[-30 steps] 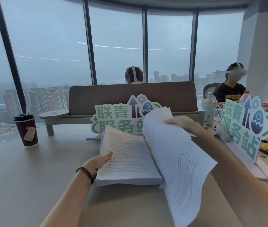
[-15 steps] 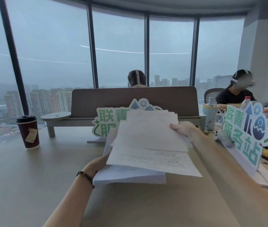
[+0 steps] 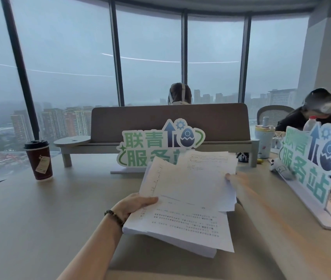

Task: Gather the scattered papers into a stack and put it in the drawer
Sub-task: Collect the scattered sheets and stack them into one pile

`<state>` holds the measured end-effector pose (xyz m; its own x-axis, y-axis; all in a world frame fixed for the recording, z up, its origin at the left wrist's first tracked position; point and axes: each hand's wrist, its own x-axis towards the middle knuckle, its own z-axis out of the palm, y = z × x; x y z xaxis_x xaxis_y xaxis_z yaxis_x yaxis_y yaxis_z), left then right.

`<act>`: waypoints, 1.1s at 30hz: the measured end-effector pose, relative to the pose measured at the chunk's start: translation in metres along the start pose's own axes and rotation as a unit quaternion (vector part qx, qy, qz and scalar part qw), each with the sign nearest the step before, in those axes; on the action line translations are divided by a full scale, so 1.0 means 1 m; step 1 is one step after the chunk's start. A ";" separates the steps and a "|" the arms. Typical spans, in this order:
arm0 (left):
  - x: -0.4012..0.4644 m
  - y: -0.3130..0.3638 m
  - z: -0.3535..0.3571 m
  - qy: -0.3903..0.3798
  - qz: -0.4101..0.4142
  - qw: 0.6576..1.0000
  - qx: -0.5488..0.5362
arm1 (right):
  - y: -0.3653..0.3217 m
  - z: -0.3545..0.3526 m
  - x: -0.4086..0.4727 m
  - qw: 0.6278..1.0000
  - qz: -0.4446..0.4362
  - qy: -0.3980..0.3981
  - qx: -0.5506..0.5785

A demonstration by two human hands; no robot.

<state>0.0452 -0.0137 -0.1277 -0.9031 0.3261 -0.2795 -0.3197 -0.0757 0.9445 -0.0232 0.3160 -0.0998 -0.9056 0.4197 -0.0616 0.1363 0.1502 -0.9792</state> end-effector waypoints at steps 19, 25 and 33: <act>0.002 0.000 0.005 0.170 0.072 0.983 -0.021 | 0.009 0.004 -0.029 0.977 0.073 -0.198 0.016; 0.001 0.005 0.015 0.175 0.090 0.980 0.019 | 0.011 0.022 -0.031 0.981 0.051 -0.184 0.045; 0.001 0.002 0.025 0.139 0.108 0.984 0.007 | 0.015 0.034 -0.044 0.958 0.072 -0.239 0.142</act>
<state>0.0512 0.0096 -0.1220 -0.9938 0.0334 -0.1064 -0.1093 -0.1022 0.9887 0.0051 0.2693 -0.1188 -0.9754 -0.0511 -0.2142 0.2197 -0.1565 -0.9629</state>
